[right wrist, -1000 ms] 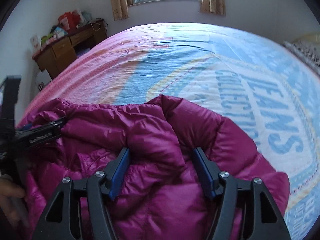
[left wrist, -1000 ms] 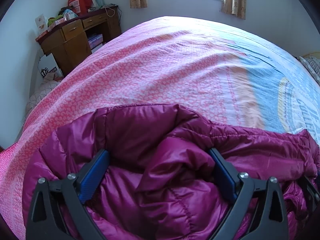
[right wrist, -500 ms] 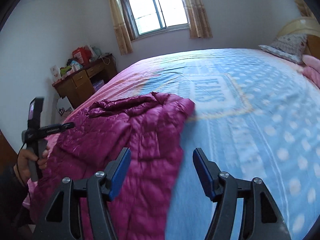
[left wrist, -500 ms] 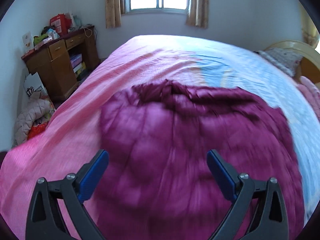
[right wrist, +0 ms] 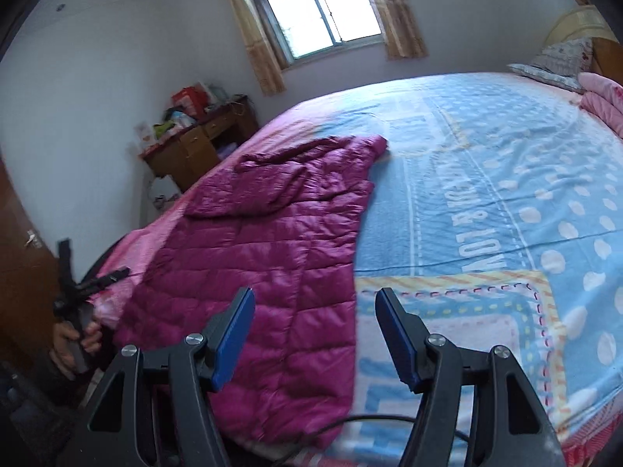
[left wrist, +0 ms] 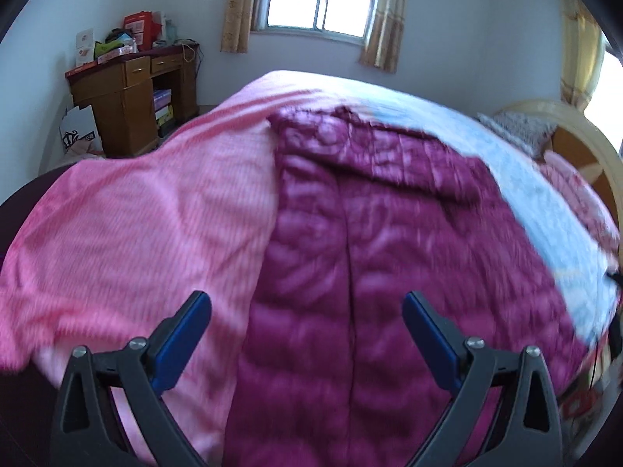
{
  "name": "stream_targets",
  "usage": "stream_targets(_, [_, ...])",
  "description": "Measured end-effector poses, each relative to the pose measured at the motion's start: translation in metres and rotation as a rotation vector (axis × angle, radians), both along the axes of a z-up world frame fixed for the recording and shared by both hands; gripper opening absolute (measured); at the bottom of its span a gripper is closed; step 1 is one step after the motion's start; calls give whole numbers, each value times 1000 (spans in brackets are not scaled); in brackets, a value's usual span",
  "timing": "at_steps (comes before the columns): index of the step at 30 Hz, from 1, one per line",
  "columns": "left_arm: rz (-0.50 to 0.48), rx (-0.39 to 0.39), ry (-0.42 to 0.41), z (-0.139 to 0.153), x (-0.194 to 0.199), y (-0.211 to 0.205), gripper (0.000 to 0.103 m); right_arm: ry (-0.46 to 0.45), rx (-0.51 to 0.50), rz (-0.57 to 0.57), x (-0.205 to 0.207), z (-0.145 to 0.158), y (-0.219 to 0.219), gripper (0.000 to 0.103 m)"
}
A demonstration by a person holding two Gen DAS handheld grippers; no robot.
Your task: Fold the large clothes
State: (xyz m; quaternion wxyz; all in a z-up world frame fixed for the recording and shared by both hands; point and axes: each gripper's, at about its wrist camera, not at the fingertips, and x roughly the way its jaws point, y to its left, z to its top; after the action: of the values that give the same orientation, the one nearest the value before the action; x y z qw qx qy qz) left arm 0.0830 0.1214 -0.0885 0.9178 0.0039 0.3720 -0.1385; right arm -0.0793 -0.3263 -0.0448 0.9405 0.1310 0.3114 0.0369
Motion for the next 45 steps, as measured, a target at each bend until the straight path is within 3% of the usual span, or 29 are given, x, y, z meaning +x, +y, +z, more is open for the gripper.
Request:
stream_targets(4, [-56, 6, -2, -10, -26, 3, 101, -57, 30, 124, -36, 28, 12, 65])
stream_targets(6, [-59, 3, -3, -13, -32, 7, 100, -56, 40, 169, -46, 28, 18, 65])
stream_targets(10, [-42, -20, 33, -23, -32, 15, 99, 80, -29, 72, -34, -12, 25, 65])
stream_targets(13, [-35, -47, 54, -29, -32, 22, 99, 199, 19, 12, -17, -53, 20, 65])
stream_targets(16, [-48, -27, 32, -32, -37, 20, 99, 247, 87, -12, -8, -84, 14, 65])
stream_targets(20, [-74, 22, 33, -36, -41, 12, 98, 270, 60, 48, -4, -91, 32, 65])
stream_targets(23, [-74, 24, 62, -42, -42, 14, 84, 321, 24, 87, 1, -94, 43, 64])
stream_targets(24, [-67, 34, 53, -41, -45, 16, 80, 331, 6, 94, 2, -95, 47, 62])
stream_targets(26, [-74, 3, 62, -38, -47, 23, 80, 343, -6, 114, 3, -96, 51, 45])
stream_targets(29, [-88, -19, 69, -37, -48, 27, 80, 346, 29, 112, 3, -103, 46, 45])
stream_targets(34, [-77, 29, 56, -40, -50, 21, 79, 316, 134, 94, 1, -106, 33, 45])
stream_targets(36, [-60, 30, 54, -38, -49, 22, 68, 318, 114, 86, 0, -105, 34, 38])
stream_targets(38, [-53, 11, 58, -35, -46, 25, 52, 333, 93, 95, 2, -103, 39, 19])
stream_targets(39, [-51, -6, 67, -34, -44, 27, 46, 339, 126, 112, 2, -103, 41, 16])
stream_targets(42, [-38, -84, 88, -22, -38, 40, 47, 330, 154, 132, 4, -96, 46, 13])
stream_targets(44, [-26, -138, 56, -4, -35, 51, 55, 284, 212, 157, 5, -82, 46, 12])
stream_targets(45, [-17, -148, 34, 4, -33, 55, 63, 251, 242, 170, 7, -70, 45, 12])
